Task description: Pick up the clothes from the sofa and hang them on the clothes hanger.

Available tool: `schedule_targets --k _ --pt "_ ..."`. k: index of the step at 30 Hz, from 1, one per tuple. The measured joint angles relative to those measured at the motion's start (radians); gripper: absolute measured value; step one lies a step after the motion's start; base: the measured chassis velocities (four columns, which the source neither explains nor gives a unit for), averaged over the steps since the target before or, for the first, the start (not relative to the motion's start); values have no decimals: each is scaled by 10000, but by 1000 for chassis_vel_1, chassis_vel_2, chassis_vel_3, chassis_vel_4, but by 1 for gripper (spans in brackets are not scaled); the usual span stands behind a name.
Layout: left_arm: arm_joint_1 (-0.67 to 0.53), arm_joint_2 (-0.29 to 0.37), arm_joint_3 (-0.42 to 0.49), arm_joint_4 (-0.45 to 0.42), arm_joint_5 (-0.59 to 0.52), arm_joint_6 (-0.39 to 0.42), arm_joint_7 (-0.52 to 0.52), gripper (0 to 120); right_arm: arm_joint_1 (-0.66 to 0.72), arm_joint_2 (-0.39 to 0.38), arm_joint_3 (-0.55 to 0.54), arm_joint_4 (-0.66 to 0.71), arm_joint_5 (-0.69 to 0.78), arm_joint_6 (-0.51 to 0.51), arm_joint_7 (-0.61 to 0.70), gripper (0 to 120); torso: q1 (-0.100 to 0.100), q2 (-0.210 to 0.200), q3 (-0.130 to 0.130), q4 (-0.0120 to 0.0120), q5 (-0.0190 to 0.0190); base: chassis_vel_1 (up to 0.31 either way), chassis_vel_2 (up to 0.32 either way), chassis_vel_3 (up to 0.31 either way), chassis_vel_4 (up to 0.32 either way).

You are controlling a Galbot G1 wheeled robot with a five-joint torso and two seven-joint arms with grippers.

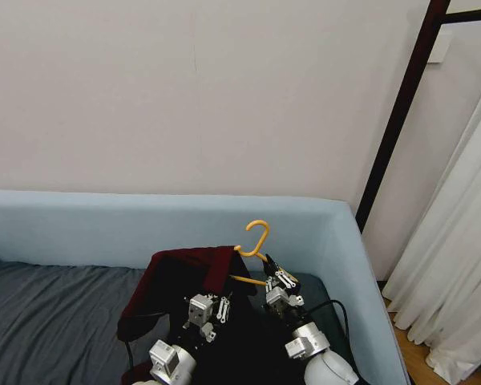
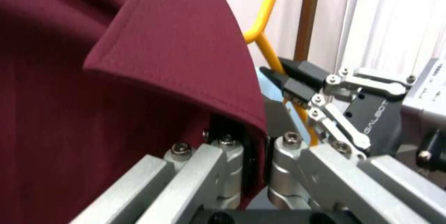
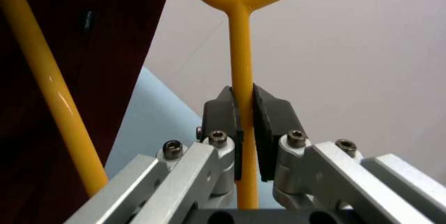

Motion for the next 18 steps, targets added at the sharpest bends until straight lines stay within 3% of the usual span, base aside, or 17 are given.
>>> schedule_targets --k 9,18 --pt "152 66 -282 193 300 -1004 543 26 356 -104 107 127 215 125 -23 5 0 0 0 0 0 0 0 0 0" --pt "957 690 -1777 264 620 -1980 966 61 770 -607 372 804 116 167 -47 5 0 0 0 1 -3 0 0 0 0"
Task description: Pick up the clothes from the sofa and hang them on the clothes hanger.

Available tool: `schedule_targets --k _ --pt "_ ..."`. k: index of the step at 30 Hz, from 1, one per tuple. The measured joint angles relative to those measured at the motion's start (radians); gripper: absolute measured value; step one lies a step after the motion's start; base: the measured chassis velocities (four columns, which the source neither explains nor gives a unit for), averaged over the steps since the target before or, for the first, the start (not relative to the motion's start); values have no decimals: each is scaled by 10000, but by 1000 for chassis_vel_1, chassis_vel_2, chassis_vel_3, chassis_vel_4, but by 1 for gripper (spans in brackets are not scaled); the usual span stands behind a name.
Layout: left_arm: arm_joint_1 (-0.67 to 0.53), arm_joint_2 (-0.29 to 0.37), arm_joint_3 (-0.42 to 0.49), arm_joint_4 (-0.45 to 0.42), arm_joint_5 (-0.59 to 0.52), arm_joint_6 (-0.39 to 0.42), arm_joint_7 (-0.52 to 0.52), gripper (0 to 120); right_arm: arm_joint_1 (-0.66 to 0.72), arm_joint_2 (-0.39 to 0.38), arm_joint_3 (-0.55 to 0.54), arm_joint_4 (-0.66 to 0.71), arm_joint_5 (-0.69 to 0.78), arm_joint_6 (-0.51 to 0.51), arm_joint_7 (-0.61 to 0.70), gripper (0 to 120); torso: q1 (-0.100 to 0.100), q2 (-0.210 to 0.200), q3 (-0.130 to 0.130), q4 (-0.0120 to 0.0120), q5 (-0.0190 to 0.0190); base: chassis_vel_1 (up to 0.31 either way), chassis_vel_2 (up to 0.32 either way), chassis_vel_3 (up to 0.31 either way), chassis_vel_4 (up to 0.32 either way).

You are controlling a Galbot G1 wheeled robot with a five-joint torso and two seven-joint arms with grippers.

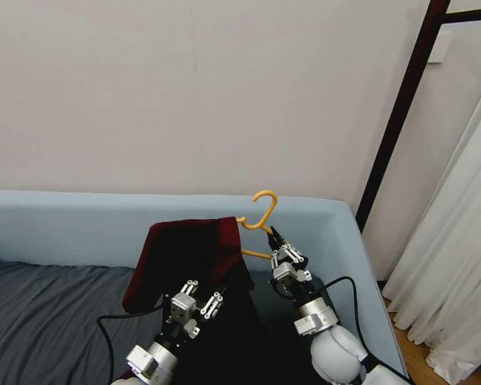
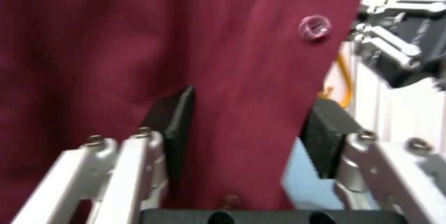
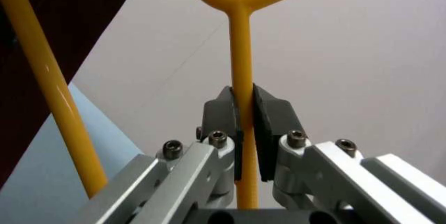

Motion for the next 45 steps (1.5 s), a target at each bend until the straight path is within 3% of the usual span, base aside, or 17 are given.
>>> schedule_targets --k 5,8,11,17,22,24,26,27,31,34,37,39,40,43,45 --pt "670 525 -632 -135 -507 -771 306 79 -289 106 52 -318 -434 225 185 5 0 0 0 -1 -1 0 0 0 0" --pt "1288 899 -1197 -412 -981 -1272 1207 88 -342 296 75 -683 -658 281 330 5 0 0 0 -3 2 0 0 0 0" --pt "2270 1323 -2103 -984 -1271 -1720 2877 101 -209 589 93 -1319 -926 376 490 5 -1 0 0 2 2 0 0 0 0" --pt "2695 1802 -3015 -1590 -1657 -1800 3915 110 -155 821 95 -1737 -1196 451 598 5 0 0 0 1 1 0 0 0 0" --pt "1763 2644 -3506 -1585 -2641 -1196 3697 114 -362 961 78 -1770 -1738 597 680 5 -1 0 0 0 -1 0 0 0 0" --pt "1015 3350 -3535 -1353 -3389 -575 3563 115 -500 1053 63 -1787 -2151 722 744 5 0 0 0 -5 -2 0 0 0 0" --pt "365 4277 -3427 -837 -4174 204 3534 114 -636 1159 18 -1822 -2555 833 818 5 0 0 1 -6 2 0 0 0 0" --pt "365 4277 -3427 -837 -4174 204 3534 114 -636 1159 18 -1822 -2555 833 818 5 0 0 1 -6 2 0 0 0 0" --pt "-249 5371 -3082 267 -4931 999 3966 109 -655 1428 -139 -1960 -3020 1004 879 5 0 -1 1 4 0 0 0 0 0" --pt "-459 5642 -2992 508 -5384 1414 4262 105 -619 1508 -210 -2049 -3223 1092 895 5 0 0 1 2 -5 0 0 0 0" --pt "-726 5998 -2951 740 -5999 1986 4889 101 -550 1598 -278 -2160 -3442 1204 900 5 0 0 1 1 0 0 0 0 0" --pt "-1108 6373 -2917 1061 -6405 2598 6080 100 -517 1661 -271 -2236 -3690 1271 904 5 0 0 1 0 0 0 0 0 0" --pt "-1108 6373 -2917 1061 -6405 2598 6080 100 -517 1661 -271 -2236 -3690 1271 904 5 0 0 1 0 0 0 0 0 0" --pt "-1619 6723 -2915 1574 -6515 3258 7787 100 -511 1726 -211 -2381 -4086 1308 932 5 0 0 1 -2 0 0 0 0 0" --pt "-1785 6865 -2899 1830 -6518 3497 8333 100 -514 1780 -183 -2454 -4287 1323 973 5 0 0 1 -2 2 0 0 0 0"
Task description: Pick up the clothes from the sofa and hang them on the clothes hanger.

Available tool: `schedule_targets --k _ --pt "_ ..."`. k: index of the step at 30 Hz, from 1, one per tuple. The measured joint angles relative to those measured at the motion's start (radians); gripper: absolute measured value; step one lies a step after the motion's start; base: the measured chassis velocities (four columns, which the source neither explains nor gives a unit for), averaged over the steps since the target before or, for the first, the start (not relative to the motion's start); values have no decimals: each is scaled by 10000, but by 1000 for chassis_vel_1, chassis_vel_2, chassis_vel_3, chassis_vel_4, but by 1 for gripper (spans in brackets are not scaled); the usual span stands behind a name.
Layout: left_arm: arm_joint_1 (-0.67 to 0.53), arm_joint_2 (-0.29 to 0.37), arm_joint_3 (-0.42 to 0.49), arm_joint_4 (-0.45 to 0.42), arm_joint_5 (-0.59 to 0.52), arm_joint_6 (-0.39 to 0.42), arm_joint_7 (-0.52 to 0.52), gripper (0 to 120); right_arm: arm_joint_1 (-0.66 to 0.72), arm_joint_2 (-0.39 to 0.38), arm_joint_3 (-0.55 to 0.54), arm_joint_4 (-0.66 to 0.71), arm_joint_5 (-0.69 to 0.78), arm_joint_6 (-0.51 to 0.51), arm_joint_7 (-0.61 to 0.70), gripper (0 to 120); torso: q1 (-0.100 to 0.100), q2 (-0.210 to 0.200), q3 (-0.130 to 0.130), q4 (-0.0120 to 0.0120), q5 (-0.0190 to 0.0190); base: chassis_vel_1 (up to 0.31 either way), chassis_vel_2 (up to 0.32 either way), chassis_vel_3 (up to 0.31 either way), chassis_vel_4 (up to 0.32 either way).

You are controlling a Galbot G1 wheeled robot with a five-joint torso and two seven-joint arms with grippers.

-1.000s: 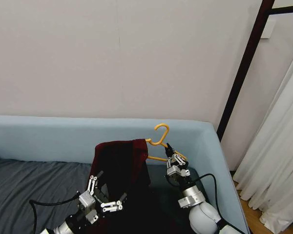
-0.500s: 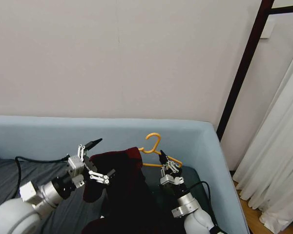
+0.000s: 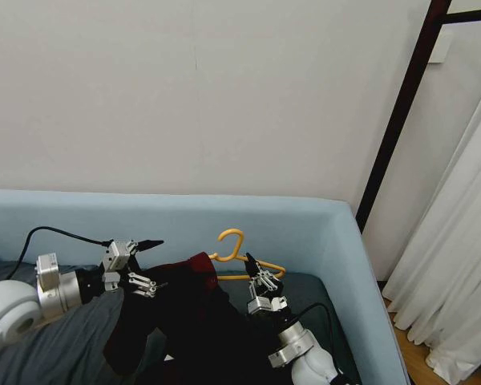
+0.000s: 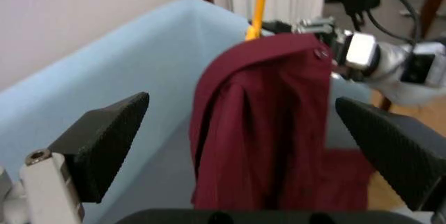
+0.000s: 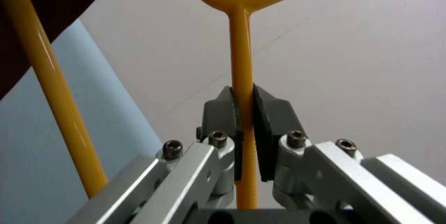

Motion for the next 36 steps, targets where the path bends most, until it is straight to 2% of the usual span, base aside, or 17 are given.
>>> schedule_targets --k 5,11,18,22,26,28,30,32,36 --pt "-253 122 159 650 178 509 766 100 4 139 10 -137 -480 40 81 5 0 0 0 1 -1 0 0 0 0" --pt "-619 -10 556 1165 528 913 990 100 27 282 -35 -205 -714 41 92 5 0 0 0 1 -2 0 0 0 0" --pt "-774 -139 756 1213 889 1070 989 98 -53 384 -37 -216 -873 36 103 5 0 0 0 1 -2 0 0 0 0" --pt "-696 -226 825 1099 1038 1088 846 94 -92 434 -39 -189 -975 34 121 5 0 0 0 1 0 0 0 0 0" --pt "-416 -402 844 845 1314 1107 513 81 -152 470 -59 -42 -1023 19 123 5 0 0 0 1 0 0 0 0 0" --pt "-381 -424 844 816 1344 1108 461 79 -158 470 -59 -27 -1026 18 123 5 -1 0 0 1 0 0 0 0 0" --pt "-252 -562 835 686 1426 1109 242 67 -193 467 -60 48 -1058 17 115 5 0 0 0 1 -1 0 0 0 0" --pt "-230 -581 825 668 1430 1108 208 64 -200 462 -60 51 -1067 18 114 5 0 0 0 1 -1 0 0 0 0" --pt "-148 -620 776 617 1479 1080 141 45 -229 432 -56 82 -1097 55 110 5 -1 0 0 1 0 0 0 0 0"
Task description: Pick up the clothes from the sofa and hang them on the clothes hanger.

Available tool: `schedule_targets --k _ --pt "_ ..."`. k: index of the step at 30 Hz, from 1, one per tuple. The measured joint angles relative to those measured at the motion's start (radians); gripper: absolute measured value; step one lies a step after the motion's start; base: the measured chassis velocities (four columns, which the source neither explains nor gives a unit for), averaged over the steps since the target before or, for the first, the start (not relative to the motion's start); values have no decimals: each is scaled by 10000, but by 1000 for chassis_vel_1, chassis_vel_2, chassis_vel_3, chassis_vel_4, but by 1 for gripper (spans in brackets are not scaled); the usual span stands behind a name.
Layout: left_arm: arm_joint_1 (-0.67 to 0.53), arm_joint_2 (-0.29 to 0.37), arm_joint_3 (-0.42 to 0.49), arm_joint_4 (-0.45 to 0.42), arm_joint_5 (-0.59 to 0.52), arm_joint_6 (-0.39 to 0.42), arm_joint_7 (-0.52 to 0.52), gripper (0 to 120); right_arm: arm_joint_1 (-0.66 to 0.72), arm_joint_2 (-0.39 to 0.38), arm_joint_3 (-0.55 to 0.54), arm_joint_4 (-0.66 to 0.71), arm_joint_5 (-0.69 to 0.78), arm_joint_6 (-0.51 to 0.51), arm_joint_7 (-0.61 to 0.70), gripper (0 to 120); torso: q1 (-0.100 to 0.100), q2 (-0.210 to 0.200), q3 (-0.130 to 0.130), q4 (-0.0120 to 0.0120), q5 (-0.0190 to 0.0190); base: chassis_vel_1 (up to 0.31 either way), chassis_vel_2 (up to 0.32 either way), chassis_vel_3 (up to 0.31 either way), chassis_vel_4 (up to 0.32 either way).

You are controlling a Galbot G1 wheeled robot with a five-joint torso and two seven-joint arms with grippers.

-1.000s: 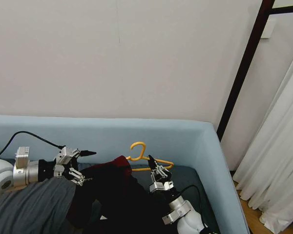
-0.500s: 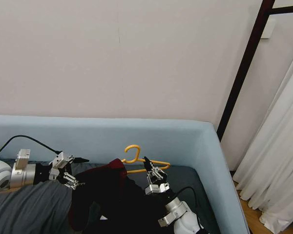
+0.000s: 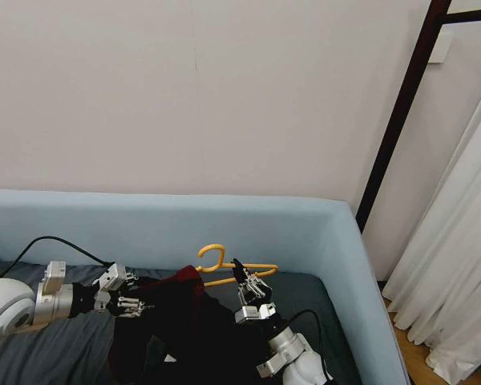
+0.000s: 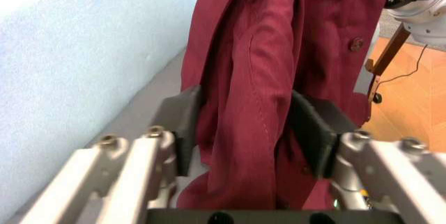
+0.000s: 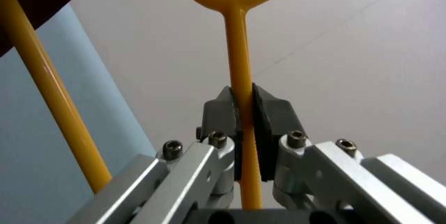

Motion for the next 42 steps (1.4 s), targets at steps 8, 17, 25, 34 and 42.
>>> schedule_targets --k 8,17,25,34,42 --pt "166 -36 -92 -19 112 -146 -6 16 34 -55 2 72 2 228 -2 5 0 0 0 1 0 0 0 0 0" --pt "264 -64 -177 34 189 -344 52 5 69 -178 -77 201 331 374 -43 5 0 0 0 0 0 0 0 0 0" --pt "330 -280 -213 84 143 -395 81 1 7 -384 -233 367 1354 526 -242 29 0 0 0 0 1 0 0 0 0" --pt "191 -406 -143 289 175 -408 31 1 -502 -712 -563 737 4398 1456 -1478 58 0 0 0 0 0 0 0 0 0" --pt "186 -447 -71 918 811 -690 155 1 -767 -1047 -859 408 9361 -555 -2635 87 0 0 -1 1 0 0 0 0 0"
